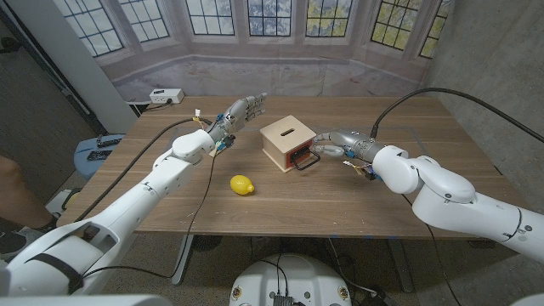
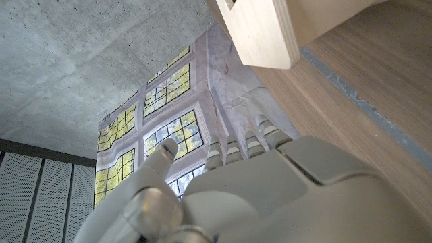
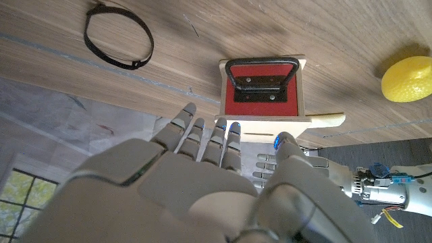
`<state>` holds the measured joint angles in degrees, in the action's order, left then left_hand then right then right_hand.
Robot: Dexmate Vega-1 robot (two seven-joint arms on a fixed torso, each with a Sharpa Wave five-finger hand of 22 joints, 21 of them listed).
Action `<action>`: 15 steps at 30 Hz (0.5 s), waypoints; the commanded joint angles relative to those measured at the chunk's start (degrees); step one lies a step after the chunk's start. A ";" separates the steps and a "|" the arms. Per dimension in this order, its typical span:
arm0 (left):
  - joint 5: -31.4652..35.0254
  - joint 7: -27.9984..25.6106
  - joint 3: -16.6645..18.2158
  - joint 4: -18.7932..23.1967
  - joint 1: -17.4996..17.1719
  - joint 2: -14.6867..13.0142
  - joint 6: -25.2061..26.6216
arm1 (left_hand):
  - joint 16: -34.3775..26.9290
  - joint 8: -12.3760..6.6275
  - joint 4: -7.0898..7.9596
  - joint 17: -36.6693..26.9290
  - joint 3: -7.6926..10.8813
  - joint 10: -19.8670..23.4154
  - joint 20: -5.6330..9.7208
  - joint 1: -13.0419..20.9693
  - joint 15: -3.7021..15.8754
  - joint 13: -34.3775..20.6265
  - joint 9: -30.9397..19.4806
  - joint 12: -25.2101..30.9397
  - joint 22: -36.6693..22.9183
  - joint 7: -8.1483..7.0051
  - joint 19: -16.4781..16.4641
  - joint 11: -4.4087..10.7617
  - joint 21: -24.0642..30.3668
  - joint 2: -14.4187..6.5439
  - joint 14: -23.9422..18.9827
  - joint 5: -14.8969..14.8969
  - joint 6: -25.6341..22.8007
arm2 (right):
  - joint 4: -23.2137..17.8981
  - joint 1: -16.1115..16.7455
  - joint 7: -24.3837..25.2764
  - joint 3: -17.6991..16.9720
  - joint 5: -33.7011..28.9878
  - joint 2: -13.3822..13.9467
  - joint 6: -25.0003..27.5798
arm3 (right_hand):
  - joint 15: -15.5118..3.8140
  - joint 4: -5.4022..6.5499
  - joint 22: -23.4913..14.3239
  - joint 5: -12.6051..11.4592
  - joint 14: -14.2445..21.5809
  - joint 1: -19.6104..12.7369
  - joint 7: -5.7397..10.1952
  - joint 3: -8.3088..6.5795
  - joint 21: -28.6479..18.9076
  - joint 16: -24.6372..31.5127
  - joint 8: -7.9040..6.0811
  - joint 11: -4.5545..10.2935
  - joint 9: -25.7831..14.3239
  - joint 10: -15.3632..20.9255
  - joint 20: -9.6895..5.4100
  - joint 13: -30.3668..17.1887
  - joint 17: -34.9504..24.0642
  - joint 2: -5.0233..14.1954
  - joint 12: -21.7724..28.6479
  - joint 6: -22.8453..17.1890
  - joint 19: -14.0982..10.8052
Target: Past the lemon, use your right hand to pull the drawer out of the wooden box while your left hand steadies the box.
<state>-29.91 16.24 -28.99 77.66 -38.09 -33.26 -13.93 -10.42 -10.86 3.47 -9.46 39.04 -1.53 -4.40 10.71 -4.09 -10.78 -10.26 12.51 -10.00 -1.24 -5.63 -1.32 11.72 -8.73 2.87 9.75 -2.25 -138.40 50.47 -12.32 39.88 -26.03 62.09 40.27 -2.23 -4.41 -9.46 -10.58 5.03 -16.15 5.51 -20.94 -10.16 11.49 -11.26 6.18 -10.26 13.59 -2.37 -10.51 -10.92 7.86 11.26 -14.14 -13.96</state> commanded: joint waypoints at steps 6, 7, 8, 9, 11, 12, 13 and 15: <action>0.45 1.37 -0.83 -2.56 1.28 1.03 -0.65 | 0.21 0.11 -0.22 -0.30 -0.10 0.28 0.05 -0.17 -0.16 -0.13 -0.18 -0.17 -0.12 0.02 -0.70 -0.36 -0.16 0.14 -0.35 0.11 -0.48 | -1.01 -3.08 -12.50 5.49 -12.67 -3.60 2.51 | -2.26 -0.20 -0.12 -0.07 -0.29 0.37 -0.13 0.19 -0.21 -0.09 -0.37 0.04 -0.29 0.76 -1.75 -0.27 -0.14 -0.06 0.39 -0.68 0.42; 0.49 1.24 -0.83 -2.53 1.18 1.05 -0.66 | 0.22 0.11 -0.23 -0.30 -0.09 0.30 0.09 -0.17 -0.16 -0.14 -0.18 -0.17 -0.12 0.03 -0.71 -0.35 -0.16 0.14 -0.36 0.11 -0.50 | -0.88 -3.28 -13.25 5.79 -13.49 -3.79 2.30 | -1.94 -0.17 -0.13 -0.08 -0.39 0.44 -0.14 0.22 -0.17 -0.11 -0.35 0.04 -0.29 0.72 -1.68 -0.27 -0.16 -0.03 0.35 -0.69 0.59; 0.36 1.22 -0.81 -2.52 1.09 1.11 -0.60 | 0.21 0.11 -0.23 -0.30 -0.09 0.31 0.05 -0.17 -0.17 -0.14 -0.18 -0.17 -0.12 0.05 -0.70 -0.36 -0.16 0.14 -0.36 0.11 -0.50 | -0.75 -3.49 -14.10 6.08 -14.34 -4.14 2.36 | -1.55 -0.12 -0.13 -0.08 -0.40 0.53 -0.12 0.27 -0.16 -0.07 -0.32 0.06 -0.29 0.70 -1.54 -0.28 -0.20 0.00 0.32 -0.69 0.71; 0.36 1.22 -0.81 -2.52 1.08 1.11 -0.59 | 0.22 0.12 -0.23 -0.30 -0.09 0.30 0.08 -0.18 -0.17 -0.14 -0.18 -0.18 -0.12 0.09 -0.70 -0.36 -0.16 0.13 -0.34 0.11 -0.49 | -0.71 -3.31 -14.38 5.90 -14.64 -4.30 2.31 | -1.49 -0.10 -0.13 -0.09 -0.44 0.56 -0.13 0.28 -0.15 -0.07 -0.31 0.15 -0.29 0.64 -1.46 -0.28 -0.21 0.03 0.28 -0.68 0.76; 0.32 1.40 -0.91 -2.49 0.99 1.05 -0.48 | 0.22 0.11 -0.23 -0.30 -0.08 0.31 0.05 -0.18 -0.17 -0.14 -0.18 -0.18 -0.12 0.06 -0.70 -0.31 -0.17 0.13 -0.34 0.11 -0.51 | -0.44 -3.68 -15.82 6.46 -16.44 -4.93 2.12 | -1.14 -0.07 -0.13 -0.09 -0.52 0.64 -0.11 0.33 -0.11 -0.06 -0.26 0.25 -0.29 0.58 -1.29 -0.28 -0.24 0.05 0.23 -0.65 0.98; 0.35 1.45 -0.94 -2.48 0.99 1.01 -0.43 | 0.22 0.11 -0.23 -0.30 -0.08 0.32 0.05 -0.19 -0.17 -0.14 -0.18 -0.18 -0.12 0.07 -0.70 -0.29 -0.17 0.13 -0.34 0.11 -0.50 | -0.31 -3.70 -16.41 6.43 -16.93 -5.15 2.03 | -1.13 -0.07 -0.13 -0.10 -0.53 0.66 -0.07 0.34 -0.09 -0.05 -0.25 0.26 -0.29 0.59 -1.25 -0.28 -0.25 0.05 0.22 -0.65 1.04; 0.35 1.36 -0.92 -2.48 0.94 1.06 -0.48 | 0.23 0.11 -0.23 -0.30 -0.08 0.31 0.05 -0.19 -0.18 -0.14 -0.18 -0.19 -0.12 0.06 -0.71 -0.29 -0.17 0.13 -0.33 0.11 -0.51 | -0.18 -3.65 -16.80 6.30 -17.25 -5.23 1.68 | -0.80 -0.07 -0.14 -0.11 -0.61 0.68 -0.09 0.35 -0.09 -0.05 -0.21 0.27 -0.29 0.56 -1.11 -0.29 -0.26 0.07 0.18 -0.60 1.18; 0.32 1.16 -0.86 -2.43 0.79 1.13 -0.60 | 0.23 0.12 -0.23 -0.30 -0.08 0.28 0.05 -0.20 -0.19 -0.14 -0.18 -0.21 -0.12 0.04 -0.70 -0.32 -0.18 0.13 -0.33 0.11 -0.51 | 0.00 -3.49 -17.59 6.17 -18.27 -5.51 1.41 | -0.52 -0.10 -0.14 -0.13 -0.69 0.72 -0.03 0.39 -0.11 -0.05 -0.17 0.44 -0.29 0.61 -0.54 -0.29 -0.28 0.07 0.17 -0.62 1.30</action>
<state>-29.61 17.45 -29.62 75.68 -37.17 -32.47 -14.42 -10.42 -10.86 3.47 -9.46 39.04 -1.53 -4.40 10.71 -4.09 -10.78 -10.26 12.51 -10.00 -1.24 -5.63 -1.33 11.72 -8.73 2.87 9.75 -2.25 -139.18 47.85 -22.38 44.49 -35.99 58.79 42.00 -2.14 -4.43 -9.46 -10.58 4.51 -15.91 5.21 -20.93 -10.16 11.49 -11.26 6.39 -10.26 13.81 -2.25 -10.51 -11.08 8.11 11.26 -14.44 -13.04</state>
